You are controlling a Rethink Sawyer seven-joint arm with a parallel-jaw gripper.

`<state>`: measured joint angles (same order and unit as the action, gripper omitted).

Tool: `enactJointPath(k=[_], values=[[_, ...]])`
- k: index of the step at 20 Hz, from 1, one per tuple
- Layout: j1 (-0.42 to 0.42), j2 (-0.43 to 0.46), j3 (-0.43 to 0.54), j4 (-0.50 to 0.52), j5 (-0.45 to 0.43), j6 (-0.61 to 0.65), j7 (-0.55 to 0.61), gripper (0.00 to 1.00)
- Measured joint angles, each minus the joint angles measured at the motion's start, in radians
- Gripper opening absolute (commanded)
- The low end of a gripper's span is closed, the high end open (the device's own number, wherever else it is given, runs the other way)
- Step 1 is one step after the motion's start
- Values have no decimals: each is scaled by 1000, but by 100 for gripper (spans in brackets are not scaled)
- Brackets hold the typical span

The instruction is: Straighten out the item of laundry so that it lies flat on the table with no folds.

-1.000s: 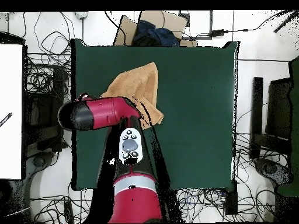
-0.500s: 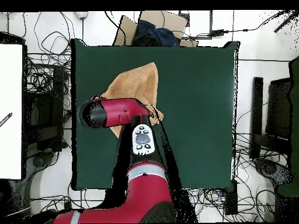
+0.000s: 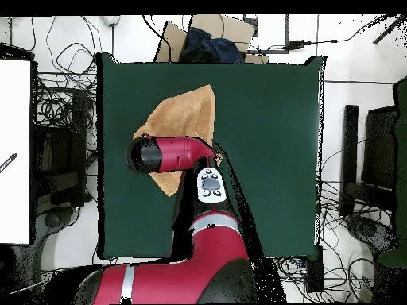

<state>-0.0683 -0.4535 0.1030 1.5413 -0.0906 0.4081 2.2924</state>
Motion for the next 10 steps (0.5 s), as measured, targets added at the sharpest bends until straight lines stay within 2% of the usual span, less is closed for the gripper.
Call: enactJointPath(k=[10], values=[[-2, 49, 0, -55, 0, 10, 0, 0]])
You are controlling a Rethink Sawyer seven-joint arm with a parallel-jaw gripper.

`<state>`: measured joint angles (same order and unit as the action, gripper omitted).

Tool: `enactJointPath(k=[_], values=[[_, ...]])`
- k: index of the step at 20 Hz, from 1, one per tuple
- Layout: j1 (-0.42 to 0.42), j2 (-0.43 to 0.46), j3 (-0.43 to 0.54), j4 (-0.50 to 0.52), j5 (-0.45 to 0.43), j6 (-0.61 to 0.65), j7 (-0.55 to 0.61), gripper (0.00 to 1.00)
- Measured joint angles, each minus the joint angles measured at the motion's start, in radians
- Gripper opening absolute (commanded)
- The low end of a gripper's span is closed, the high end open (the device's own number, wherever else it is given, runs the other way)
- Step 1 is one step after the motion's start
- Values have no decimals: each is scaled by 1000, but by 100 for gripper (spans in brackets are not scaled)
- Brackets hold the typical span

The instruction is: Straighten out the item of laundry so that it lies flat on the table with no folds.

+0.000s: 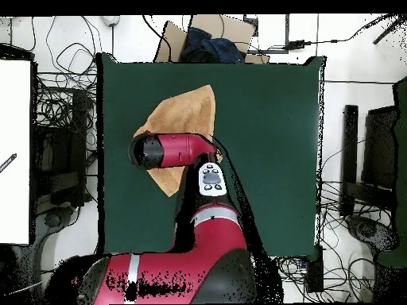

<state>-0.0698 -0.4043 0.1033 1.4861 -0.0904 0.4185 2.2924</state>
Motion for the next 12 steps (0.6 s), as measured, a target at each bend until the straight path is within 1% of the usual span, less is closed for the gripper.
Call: enactJointPath(k=[7, 12], values=[[-8, 23, 0, -45, 0, 54, 0, 0], [-20, 55, 0, -98, 0, 91, 0, 0]])
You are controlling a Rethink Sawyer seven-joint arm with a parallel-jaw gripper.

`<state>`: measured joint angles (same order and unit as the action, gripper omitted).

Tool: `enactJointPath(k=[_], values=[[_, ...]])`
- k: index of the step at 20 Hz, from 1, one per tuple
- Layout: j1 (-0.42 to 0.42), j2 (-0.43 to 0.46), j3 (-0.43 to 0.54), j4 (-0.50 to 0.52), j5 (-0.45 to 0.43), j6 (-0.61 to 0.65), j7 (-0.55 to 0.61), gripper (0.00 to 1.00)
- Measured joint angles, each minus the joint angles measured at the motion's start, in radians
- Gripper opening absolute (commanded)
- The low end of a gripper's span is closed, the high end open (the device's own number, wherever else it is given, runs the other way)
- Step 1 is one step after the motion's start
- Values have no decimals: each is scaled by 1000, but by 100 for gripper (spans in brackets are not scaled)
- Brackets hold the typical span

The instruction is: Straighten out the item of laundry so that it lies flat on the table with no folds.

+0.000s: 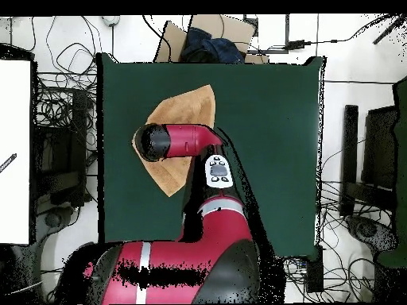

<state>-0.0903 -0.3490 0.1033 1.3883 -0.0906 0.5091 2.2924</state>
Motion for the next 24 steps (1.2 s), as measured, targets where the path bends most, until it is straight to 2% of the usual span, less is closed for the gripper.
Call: enactJointPath(k=[8, 14, 24], values=[[-1, 56, 0, -69, 0, 6, 0, 0], [1, 73, 1, -120, 0, 79, 0, 0], [6, 85, 1, -153, 0, 123, 0, 0]])
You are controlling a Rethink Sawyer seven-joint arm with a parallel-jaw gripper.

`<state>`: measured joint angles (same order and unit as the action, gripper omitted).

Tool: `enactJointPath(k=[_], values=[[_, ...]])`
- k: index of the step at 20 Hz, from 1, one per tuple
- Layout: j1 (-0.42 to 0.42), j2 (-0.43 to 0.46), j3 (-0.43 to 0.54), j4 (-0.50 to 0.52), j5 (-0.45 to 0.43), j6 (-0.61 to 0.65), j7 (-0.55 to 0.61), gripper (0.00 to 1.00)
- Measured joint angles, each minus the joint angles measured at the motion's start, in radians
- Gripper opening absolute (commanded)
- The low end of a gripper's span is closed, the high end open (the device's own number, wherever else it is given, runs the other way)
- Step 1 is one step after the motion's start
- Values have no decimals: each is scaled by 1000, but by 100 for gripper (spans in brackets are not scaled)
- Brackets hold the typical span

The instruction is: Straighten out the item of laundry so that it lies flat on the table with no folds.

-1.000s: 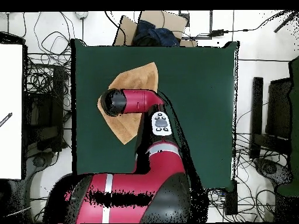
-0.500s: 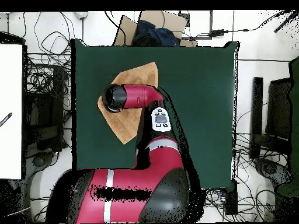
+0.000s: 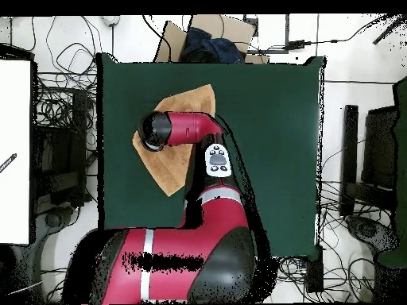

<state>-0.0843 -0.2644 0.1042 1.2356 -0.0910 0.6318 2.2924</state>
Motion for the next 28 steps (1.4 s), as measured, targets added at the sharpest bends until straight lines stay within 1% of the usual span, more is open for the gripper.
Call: enactJointPath(k=[19, 28], values=[[7, -1, 0, 0, 0, -1, 0, 0], [62, 5, 0, -21, 0, -1, 0, 0]])
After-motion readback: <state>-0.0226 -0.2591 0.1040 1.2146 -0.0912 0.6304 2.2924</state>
